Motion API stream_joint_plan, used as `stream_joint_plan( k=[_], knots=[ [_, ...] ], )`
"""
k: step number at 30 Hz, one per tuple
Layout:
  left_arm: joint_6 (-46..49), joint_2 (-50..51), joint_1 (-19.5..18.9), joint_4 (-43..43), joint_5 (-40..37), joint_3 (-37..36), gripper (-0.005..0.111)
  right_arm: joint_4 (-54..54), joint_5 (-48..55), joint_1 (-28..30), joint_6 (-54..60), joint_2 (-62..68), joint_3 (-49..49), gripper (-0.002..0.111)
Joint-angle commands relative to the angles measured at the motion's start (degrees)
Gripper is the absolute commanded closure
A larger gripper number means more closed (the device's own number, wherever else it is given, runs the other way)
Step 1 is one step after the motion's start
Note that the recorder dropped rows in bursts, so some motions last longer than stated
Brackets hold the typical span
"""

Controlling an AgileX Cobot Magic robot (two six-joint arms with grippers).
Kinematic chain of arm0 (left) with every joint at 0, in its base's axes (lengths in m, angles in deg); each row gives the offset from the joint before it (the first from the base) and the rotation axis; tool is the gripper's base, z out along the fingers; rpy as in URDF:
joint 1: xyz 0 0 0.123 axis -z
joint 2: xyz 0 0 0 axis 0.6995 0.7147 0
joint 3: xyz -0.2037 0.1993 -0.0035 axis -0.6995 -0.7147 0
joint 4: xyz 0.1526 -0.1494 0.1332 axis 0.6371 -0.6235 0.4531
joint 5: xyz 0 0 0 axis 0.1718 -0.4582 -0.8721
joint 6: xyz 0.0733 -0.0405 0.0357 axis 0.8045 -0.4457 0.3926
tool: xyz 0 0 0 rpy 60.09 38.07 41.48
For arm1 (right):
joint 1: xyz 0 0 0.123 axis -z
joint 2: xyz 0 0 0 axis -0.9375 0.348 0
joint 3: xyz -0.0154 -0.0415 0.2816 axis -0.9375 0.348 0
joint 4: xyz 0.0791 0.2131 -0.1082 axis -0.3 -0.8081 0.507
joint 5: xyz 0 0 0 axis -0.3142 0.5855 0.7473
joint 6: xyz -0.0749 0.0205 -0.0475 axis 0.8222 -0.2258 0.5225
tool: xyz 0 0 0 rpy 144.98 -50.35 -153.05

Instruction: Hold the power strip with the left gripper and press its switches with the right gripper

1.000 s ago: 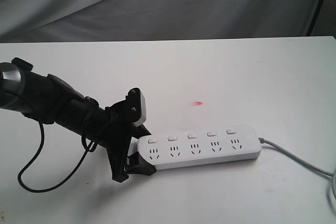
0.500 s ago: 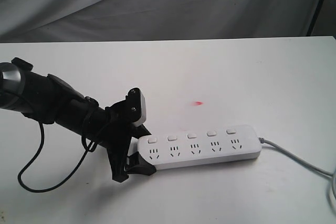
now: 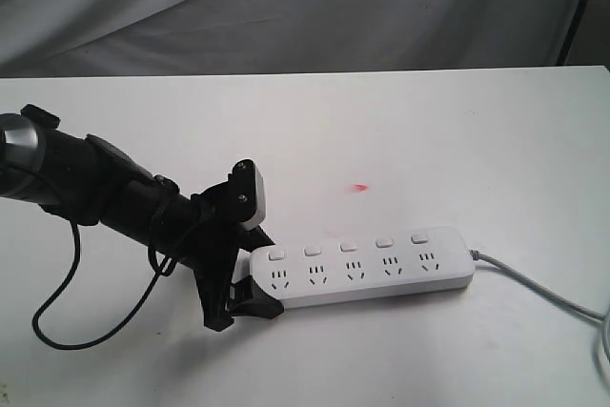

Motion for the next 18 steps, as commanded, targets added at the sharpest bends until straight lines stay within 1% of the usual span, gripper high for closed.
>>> stream_joint_plan(
  k=[1,3,5,8,12,13,15,18],
  knots=[
    [-0.2,-0.2,0.4,0.0,0.6,0.1,0.107,-31.9,-0.2,0.0,27.7,2.8,-0.8,0.108],
    [-0.2,-0.2,0.4,0.0,0.6,0.1,0.107,-39.6,0.4,0.0,34.5,4.4,-0.8,0.108],
    [-0.2,-0.2,0.4,0.0,0.6,0.1,0.107,-43.5,1.5,0.0,40.1,6.2,-0.8,0.108],
    [-0.4,-0.2,0.4,0.0,0.6,0.1,0.107,-45.6,3.8,0.0,45.3,9.3,-0.8,0.108],
    [-0.4,-0.2,0.4,0.0,0.6,0.1,0.107,-46.8,4.9,0.0,49.5,14.1,-0.8,0.107],
    [-0.4,-0.2,0.4,0.0,0.6,0.1,0.107,-47.4,4.7,0.0,50.1,15.1,-0.8,0.105],
    [-0.4,-0.2,0.4,0.0,0.6,0.1,0.107,-49.6,4.7,0.0,53.6,17.4,-0.8,0.097],
    [-0.4,-0.2,0.4,0.0,0.6,0.1,0.107,-54.3,4.7,0.0,58.9,20.7,-0.8,0.08]
  ],
)
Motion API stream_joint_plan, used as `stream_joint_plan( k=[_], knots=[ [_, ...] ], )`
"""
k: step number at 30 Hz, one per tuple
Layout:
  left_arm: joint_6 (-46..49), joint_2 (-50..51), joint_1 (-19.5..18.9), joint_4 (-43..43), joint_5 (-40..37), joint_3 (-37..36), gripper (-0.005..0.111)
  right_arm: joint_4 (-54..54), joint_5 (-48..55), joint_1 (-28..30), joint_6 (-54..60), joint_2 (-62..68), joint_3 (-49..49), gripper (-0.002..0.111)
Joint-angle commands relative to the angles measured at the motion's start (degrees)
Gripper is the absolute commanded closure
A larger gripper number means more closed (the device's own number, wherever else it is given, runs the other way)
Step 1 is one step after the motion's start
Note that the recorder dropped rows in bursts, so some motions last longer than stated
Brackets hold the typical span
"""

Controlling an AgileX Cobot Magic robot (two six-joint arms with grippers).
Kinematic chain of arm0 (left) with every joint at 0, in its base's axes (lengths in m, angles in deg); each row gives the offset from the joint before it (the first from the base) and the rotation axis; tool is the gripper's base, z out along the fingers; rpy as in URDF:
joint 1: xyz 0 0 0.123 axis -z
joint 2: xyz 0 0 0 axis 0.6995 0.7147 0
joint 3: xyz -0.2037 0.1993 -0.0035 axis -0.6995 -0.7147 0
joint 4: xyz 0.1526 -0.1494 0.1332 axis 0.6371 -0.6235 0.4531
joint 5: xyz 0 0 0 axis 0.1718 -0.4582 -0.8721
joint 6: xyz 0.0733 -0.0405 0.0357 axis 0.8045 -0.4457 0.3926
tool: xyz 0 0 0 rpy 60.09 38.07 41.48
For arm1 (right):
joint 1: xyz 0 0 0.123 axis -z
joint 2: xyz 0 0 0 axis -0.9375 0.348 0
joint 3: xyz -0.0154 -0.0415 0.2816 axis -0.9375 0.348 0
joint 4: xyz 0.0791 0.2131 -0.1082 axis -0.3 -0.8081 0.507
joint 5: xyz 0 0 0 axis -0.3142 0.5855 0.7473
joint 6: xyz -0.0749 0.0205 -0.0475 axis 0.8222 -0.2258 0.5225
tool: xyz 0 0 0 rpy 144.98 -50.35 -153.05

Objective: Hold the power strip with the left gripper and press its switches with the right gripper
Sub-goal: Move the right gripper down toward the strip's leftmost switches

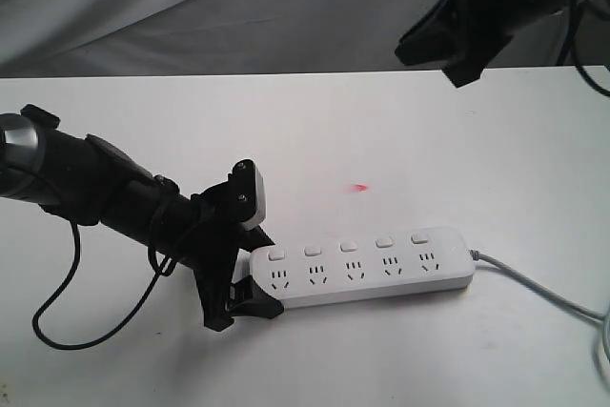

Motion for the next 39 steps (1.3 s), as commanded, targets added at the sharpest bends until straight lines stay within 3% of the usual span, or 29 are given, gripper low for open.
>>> stream_joint_plan(
  k=[1,4,7,21,39],
  knots=[
    [-0.4,-0.2,0.4,0.0,0.6,0.1,0.107,-8.3,0.5,0.0,8.7,4.6,-0.3,0.072],
    [-0.2,-0.2,0.4,0.0,0.6,0.1,0.107,-13.7,1.0,-0.1,13.5,7.7,-0.3,0.05],
    [-0.2,-0.2,0.4,0.0,0.6,0.1,0.107,-15.4,1.0,-0.8,16.8,10.5,-0.3,0.039],
    [-0.4,-0.2,0.4,0.0,0.6,0.1,0.107,-16.5,-0.1,-7.8,22.7,17.4,-0.3,0.041],
    [-0.2,-0.2,0.4,0.0,0.6,0.1,0.107,-16.4,0.9,-12.5,28.6,22.8,-0.3,0.041]
  ],
)
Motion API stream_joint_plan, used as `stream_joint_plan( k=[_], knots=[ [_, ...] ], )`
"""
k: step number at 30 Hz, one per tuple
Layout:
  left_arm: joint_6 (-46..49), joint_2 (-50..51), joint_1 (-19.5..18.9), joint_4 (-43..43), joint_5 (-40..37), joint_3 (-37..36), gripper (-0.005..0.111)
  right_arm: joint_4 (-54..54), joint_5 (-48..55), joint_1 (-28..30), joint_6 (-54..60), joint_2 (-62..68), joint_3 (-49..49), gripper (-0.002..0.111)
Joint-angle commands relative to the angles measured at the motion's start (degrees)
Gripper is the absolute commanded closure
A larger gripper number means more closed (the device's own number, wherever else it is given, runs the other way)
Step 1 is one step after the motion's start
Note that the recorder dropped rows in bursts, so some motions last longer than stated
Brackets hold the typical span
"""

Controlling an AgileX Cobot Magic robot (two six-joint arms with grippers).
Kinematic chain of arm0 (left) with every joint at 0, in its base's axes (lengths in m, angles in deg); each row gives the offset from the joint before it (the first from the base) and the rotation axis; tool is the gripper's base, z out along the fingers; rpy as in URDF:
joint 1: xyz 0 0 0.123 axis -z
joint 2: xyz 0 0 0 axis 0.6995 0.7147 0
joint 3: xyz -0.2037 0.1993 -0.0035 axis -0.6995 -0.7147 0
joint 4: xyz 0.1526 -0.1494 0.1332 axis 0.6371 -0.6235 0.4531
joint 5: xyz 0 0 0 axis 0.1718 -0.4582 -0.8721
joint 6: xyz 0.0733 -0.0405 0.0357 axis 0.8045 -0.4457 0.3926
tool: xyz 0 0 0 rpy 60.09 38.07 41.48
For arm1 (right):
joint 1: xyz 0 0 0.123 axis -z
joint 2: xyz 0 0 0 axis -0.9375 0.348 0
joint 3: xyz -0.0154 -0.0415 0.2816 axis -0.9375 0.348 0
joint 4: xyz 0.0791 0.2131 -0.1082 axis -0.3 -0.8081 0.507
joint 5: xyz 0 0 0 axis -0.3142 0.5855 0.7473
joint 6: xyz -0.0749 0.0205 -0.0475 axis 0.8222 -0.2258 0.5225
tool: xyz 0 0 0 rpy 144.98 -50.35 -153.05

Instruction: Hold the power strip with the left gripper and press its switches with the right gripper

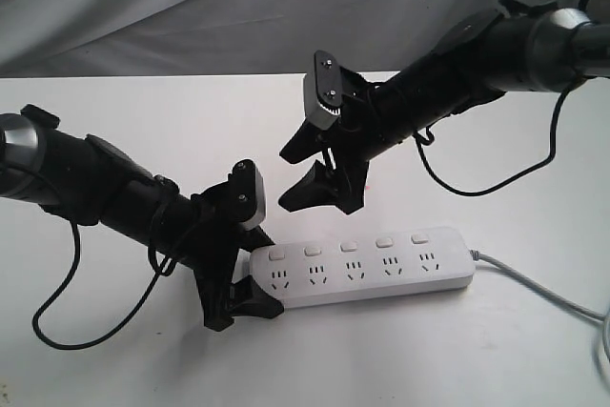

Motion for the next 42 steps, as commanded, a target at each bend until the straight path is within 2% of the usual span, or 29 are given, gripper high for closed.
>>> stream_joint_plan(
  k=[1,11,42],
  knots=[
    [-0.2,-0.2,0.4,0.0,0.6,0.1,0.107,-0.2,-0.1,-1.3,2.1,1.4,-0.3,0.041],
    [-0.4,-0.2,0.4,0.0,0.6,0.1,0.107,0.0,-3.2,-4.7,4.8,4.7,-0.3,0.041],
    [-0.2,-0.2,0.4,0.0,0.6,0.1,0.107,0.7,-6.7,-5.1,4.7,7.2,-0.1,0.041]
  ],
)
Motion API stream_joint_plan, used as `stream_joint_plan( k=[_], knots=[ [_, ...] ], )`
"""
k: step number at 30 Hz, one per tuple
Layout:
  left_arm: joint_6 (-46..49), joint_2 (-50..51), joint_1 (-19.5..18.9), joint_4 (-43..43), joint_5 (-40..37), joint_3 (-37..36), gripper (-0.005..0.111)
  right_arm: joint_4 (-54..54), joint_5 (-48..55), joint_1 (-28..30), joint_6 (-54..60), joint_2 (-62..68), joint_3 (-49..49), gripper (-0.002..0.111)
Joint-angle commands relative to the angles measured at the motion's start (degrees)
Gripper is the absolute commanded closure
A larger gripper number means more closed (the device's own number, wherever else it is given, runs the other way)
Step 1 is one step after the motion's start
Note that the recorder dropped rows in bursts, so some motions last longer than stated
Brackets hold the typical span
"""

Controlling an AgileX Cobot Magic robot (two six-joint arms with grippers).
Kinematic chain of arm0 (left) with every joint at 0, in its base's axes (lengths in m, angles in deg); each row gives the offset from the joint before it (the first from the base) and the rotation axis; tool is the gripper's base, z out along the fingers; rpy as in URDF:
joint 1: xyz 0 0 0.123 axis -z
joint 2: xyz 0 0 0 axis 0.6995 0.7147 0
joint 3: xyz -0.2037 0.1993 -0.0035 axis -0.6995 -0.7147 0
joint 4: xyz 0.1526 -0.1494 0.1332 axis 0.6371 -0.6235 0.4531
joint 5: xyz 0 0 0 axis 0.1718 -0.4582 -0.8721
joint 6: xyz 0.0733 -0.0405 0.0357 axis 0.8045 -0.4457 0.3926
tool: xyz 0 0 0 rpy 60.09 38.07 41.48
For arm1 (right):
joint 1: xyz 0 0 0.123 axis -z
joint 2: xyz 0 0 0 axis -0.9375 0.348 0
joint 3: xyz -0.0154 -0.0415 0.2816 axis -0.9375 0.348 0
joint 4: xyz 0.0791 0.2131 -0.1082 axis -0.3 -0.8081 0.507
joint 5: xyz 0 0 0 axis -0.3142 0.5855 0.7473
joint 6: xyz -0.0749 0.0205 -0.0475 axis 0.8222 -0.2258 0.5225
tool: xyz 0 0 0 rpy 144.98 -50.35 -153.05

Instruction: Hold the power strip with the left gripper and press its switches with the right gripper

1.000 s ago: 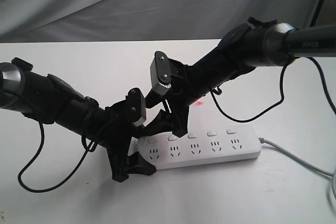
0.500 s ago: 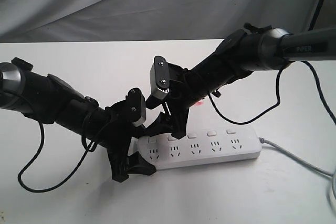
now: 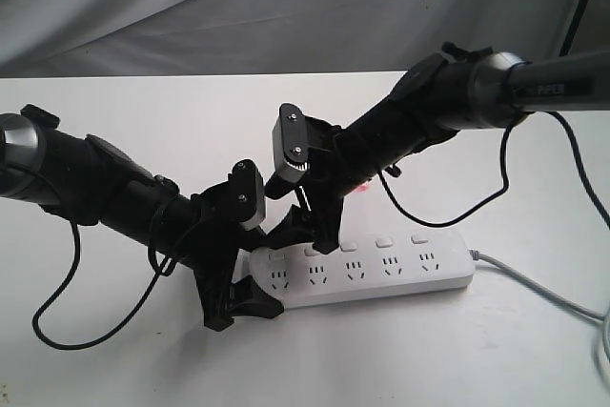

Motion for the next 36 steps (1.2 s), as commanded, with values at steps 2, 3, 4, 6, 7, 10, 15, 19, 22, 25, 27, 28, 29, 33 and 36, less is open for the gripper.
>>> stream_joint_plan(
  k=[2,3,4,6,7,10,15,19,22,25,27,28,29,33,36],
  knots=[
    [-0.2,-0.2,0.4,0.0,0.6,0.1,0.107,0.6,-1.2,-0.4,0.2,1.5,-0.1,0.041],
    [-0.2,-0.2,0.4,0.0,0.6,0.1,0.107,0.7,-1.2,-0.4,0.2,1.5,-0.1,0.041],
    [-0.2,-0.2,0.4,0.0,0.6,0.1,0.107,0.7,-1.2,-0.4,0.2,1.5,-0.1,0.041],
    [-0.4,-0.2,0.4,0.0,0.6,0.1,0.107,2.5,-1.2,-0.4,0.0,1.5,-0.1,0.041],
    [-0.4,-0.2,0.4,0.0,0.6,0.1,0.107,4.0,-1.2,-0.4,-0.4,1.6,-0.1,0.041],
    [-0.4,-0.2,0.4,0.0,0.6,0.1,0.107,7.1,-1.2,-0.4,-1.5,1.6,-0.1,0.041],
    [-0.2,-0.2,0.4,0.0,0.6,0.1,0.107,8.8,-1.2,-1.5,-1.5,1.6,-0.1,0.041],
    [-0.2,-0.2,0.4,0.0,0.6,0.1,0.107,9.2,-2.6,-2.5,-1.7,1.6,-0.1,0.041],
    [-0.2,-0.2,0.4,0.0,0.6,0.1,0.107,9.2,-2.7,-2.5,-1.7,1.6,-0.1,0.041],
    [-0.2,-0.2,0.4,0.0,0.6,0.1,0.107,9.4,-4.2,-2.5,-2.0,1.6,-0.1,0.041],
    [-0.4,-0.2,0.4,0.0,0.6,0.1,0.107,9.4,-4.9,-2.5,-2.4,1.6,-0.1,0.041],
    [-0.4,-0.2,0.4,0.0,0.6,0.1,0.107,9.9,-5.0,-2.5,-2.4,1.6,-0.1,0.041],
    [-0.4,-0.2,0.4,0.0,0.6,0.1,0.107,10.3,-5.0,-2.5,-2.5,1.6,-0.1,0.041],
    [-0.4,-0.2,0.4,0.0,0.6,0.1,0.107,11.2,-6.0,-2.5,-3.4,1.6,-0.1,0.041],
    [-0.4,-0.2,0.4,0.0,0.6,0.1,0.107,9.8,-5.0,-2.5,-3.4,1.6,-0.1,0.041]
  ],
)
